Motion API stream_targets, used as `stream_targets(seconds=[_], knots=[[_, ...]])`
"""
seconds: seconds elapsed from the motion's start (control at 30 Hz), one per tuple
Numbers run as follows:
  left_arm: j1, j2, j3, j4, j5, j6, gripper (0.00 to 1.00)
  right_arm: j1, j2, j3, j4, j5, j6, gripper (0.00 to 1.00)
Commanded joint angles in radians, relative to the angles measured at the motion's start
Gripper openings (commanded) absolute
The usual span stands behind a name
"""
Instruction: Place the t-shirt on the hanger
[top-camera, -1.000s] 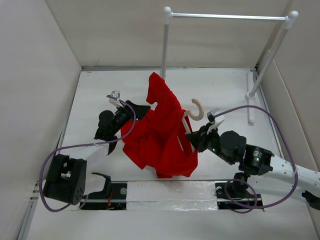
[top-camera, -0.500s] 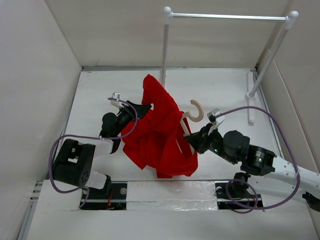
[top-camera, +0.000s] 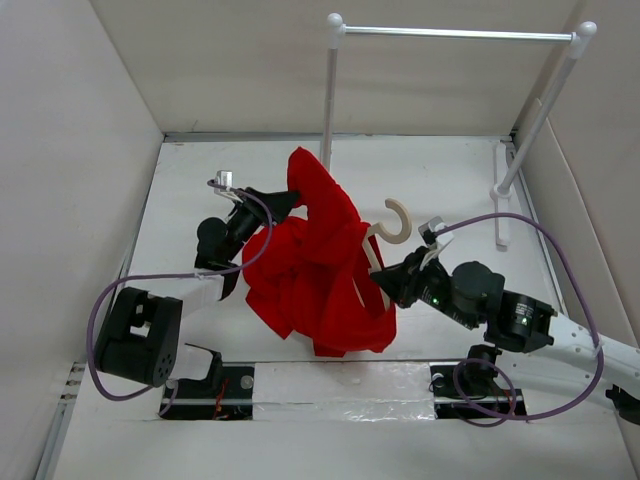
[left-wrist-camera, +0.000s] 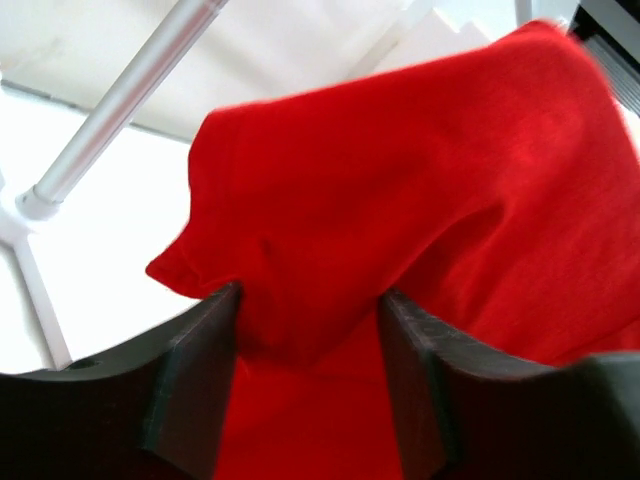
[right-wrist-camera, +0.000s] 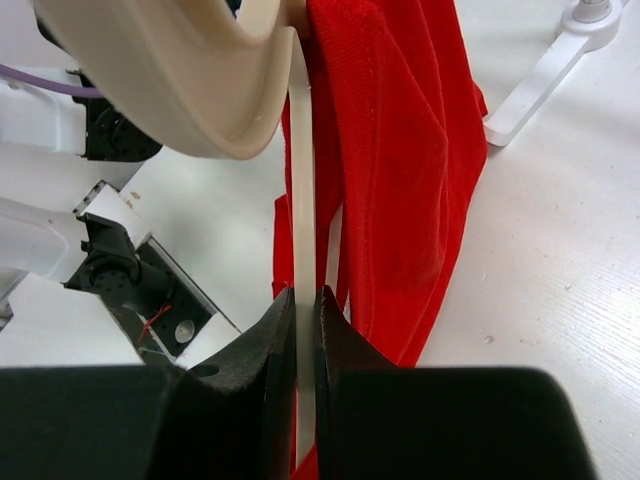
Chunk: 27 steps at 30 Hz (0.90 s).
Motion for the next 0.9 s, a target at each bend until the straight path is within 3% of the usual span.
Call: stream_targets(seconds=[0.0,0.03,0.17,0.23,0.37,0.6,0.87], knots=[[-0.005,-0.026,0.056,0.197,0.047,0.024,0.49,-0.006,-0.01,0.004,0.093,-0.027,0.013,0.0],[-0.005,-0.023,0.064,0.191,0.051,0.029,0.44,-0.006,-0.015,0.003,0.093,-0.031,0.013,0.0],[-0.005,-0.03,0.095,0.136,0.045,0.041,0.0,-0.006,-0.024,0.003,0.08,-0.024,0.016,0.0],[-0.005,-0.056,0.104,0.09,0.033,0.056,0.0,-0.006,-0.029,0.001,0.063,-0.019,0.018,0.0],[-0.005,-0.136,0.122,-0.122,-0.123,0.115,0.0,-0.006,-0.015,-0.001,0.024,-0.022,0.022,0.0],[-0.005,-0.234,0.21,-0.334,-0.31,0.139,0.0,-0.006,-0.015,0.062,-0.183,-0.044,0.042,0.0],[-0.005,-0.221,0.371,-0.59,-0.475,0.198,0.0,0.005,-0.056,0.055,-0.248,-0.229,0.085,0.0]])
